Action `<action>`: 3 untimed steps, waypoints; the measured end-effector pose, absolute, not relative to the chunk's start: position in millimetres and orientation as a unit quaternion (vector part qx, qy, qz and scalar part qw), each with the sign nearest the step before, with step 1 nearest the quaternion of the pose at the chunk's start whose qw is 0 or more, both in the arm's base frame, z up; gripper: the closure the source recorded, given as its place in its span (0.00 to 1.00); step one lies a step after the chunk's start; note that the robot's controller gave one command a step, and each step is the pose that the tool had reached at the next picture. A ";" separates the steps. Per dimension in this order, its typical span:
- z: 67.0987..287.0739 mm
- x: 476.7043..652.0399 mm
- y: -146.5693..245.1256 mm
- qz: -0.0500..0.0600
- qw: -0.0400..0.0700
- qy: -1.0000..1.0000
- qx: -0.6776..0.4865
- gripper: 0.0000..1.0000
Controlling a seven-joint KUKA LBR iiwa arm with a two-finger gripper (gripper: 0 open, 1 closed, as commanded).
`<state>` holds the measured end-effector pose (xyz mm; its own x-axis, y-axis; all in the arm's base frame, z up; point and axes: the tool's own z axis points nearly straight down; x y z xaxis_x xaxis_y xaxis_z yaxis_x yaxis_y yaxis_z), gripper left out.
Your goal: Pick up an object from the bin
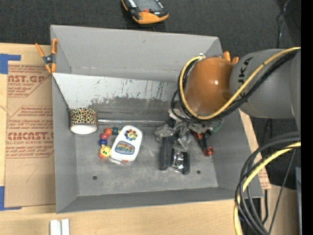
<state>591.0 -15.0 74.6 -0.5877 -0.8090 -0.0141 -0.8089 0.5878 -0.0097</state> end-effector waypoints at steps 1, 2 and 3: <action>85.6 590.6 -13.5 -0.001 0.009 0.891 -0.454 1.00; 91.7 591.4 -11.5 0.000 0.011 0.891 -0.454 1.00; 97.8 591.6 -10.9 0.000 0.012 0.891 -0.453 1.00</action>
Offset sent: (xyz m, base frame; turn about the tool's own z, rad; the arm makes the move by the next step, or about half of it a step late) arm -0.0005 0.0014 0.0162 -0.0002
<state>591.6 -10.9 97.8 -0.5885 -0.8082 -0.0219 -0.8082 0.5888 -0.0113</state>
